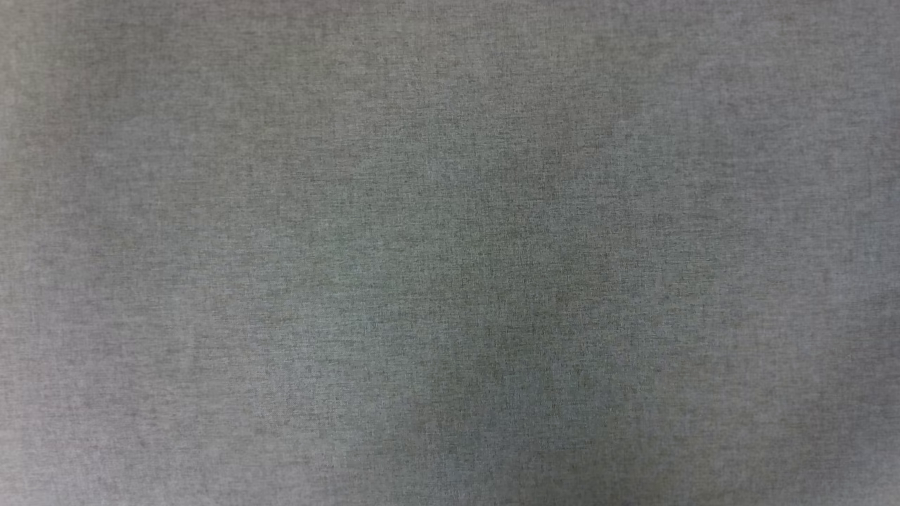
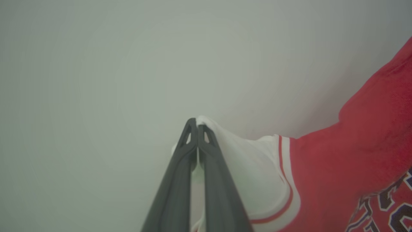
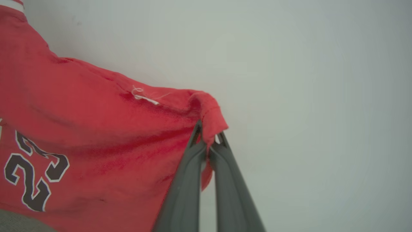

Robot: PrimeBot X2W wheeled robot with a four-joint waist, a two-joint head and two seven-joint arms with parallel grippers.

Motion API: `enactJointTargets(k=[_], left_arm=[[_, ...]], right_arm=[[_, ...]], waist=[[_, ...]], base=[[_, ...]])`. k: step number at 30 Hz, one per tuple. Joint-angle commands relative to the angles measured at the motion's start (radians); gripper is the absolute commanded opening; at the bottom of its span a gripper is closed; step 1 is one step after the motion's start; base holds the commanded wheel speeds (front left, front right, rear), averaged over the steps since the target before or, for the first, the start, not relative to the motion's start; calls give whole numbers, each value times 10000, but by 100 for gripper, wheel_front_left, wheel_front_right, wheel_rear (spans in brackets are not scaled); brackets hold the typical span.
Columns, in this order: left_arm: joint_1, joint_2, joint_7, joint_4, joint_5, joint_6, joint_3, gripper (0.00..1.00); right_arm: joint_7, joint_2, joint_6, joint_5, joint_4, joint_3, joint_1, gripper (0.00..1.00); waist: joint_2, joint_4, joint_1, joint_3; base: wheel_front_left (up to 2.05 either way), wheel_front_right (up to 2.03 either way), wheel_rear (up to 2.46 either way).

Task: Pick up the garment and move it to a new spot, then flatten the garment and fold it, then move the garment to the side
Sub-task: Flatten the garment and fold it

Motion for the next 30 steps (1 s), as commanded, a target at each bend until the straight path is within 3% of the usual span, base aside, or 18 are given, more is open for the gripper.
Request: enactJointTargets(k=[1,9,13,23,30], left_arm=[[272,-44,-128,98,-53,-4,-32,0],[3007,-227,-674,387,-445,-47,-278,0],[4840,-33,-743,-160,-606,127,-178,0],[10286,680,-747,-3216,-797,1338,209,0],[13450,1341,-742,-4645,-1249,2154,-19,0]], right_arm=[[-115,111,-11,41,113,143,286,0],[-1329,566,-11,1003,706,1018,2659,0],[-1749,283,-11,1430,600,1538,4026,0],[-2330,-430,-11,2340,-50,2225,7366,0],[-1991,-1333,-13,2937,-1046,2603,9492,0]], waist=[[0,14,-1,-9],[0,-107,-1,-541],[0,-87,-1,-1043],[0,-87,-1,-2855],[0,-66,-1,-4165]], base=[[0,0,0],[0,0,0],[0,0,0],[0,0,0],[0,0,0]])
